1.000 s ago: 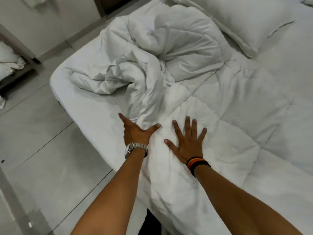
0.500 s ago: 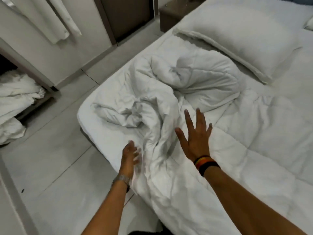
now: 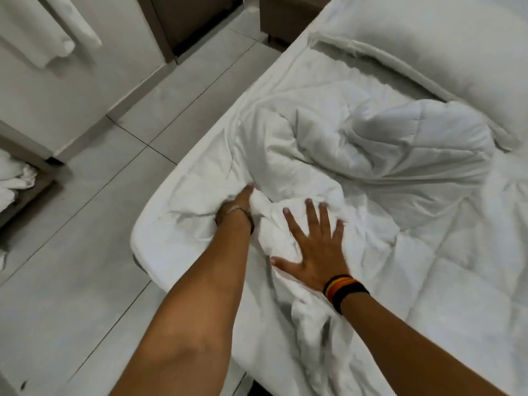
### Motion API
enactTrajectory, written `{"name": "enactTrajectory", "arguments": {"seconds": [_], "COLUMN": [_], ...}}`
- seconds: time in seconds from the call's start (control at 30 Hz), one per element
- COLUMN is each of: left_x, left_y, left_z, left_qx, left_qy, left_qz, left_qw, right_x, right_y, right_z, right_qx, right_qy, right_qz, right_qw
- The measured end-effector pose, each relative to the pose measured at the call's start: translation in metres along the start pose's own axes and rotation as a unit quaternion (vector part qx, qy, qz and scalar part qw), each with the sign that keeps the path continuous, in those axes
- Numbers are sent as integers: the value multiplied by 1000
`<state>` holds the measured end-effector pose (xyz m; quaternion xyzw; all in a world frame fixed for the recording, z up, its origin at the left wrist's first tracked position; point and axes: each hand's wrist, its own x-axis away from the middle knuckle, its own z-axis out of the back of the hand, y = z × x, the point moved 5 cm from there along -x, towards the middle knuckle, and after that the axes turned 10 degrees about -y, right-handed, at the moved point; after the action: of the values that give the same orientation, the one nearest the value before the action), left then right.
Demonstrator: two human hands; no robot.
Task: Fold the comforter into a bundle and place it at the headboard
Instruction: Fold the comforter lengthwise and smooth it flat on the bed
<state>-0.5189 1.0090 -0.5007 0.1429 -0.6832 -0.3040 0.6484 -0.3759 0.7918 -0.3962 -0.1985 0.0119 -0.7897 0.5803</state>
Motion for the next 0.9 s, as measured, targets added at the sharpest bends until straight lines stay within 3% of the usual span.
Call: {"name": "enactTrajectory", "arguments": {"seconds": [0.07,0.13,0.3,0.37,0.47,0.53,0.6,0.67,0.77,0.83,0.9], "left_x": [24,72,104,115,102,80,64,46,14,-14,-49], "left_y": [15,43,133,155,126,86,69,89,145,179,211], "left_z": [-8,7,152,217,279,302,302,286,242,209,177], "left_qx": [18,85,106,66,-39,-142,-214,-244,-327,-330,-323], "left_qy": [-12,25,153,183,123,92,89,111,92,25,-48], "left_qz": [-22,-88,-286,-306,-175,-4,78,44,-93,-151,-149], "left_qw": [1000,992,940,932,976,985,970,962,936,932,933], "right_x": [-6,-11,-21,-23,-22,-26,-38,-71,-119,-149,-180], "right_y": [-11,-22,-106,-147,-179,-179,-171,-163,-147,-140,-143], "right_z": [5,13,23,6,-20,-18,0,16,37,36,22], "right_qx": [-7,-25,-86,-106,-104,-113,-122,-146,-207,-234,-258], "right_qy": [-4,-11,-40,-94,-199,-191,-137,-64,36,29,9], "right_qz": [-18,-25,65,113,115,80,55,7,-80,-131,-178], "right_qw": [1000,999,993,983,968,972,981,987,974,963,950]}}
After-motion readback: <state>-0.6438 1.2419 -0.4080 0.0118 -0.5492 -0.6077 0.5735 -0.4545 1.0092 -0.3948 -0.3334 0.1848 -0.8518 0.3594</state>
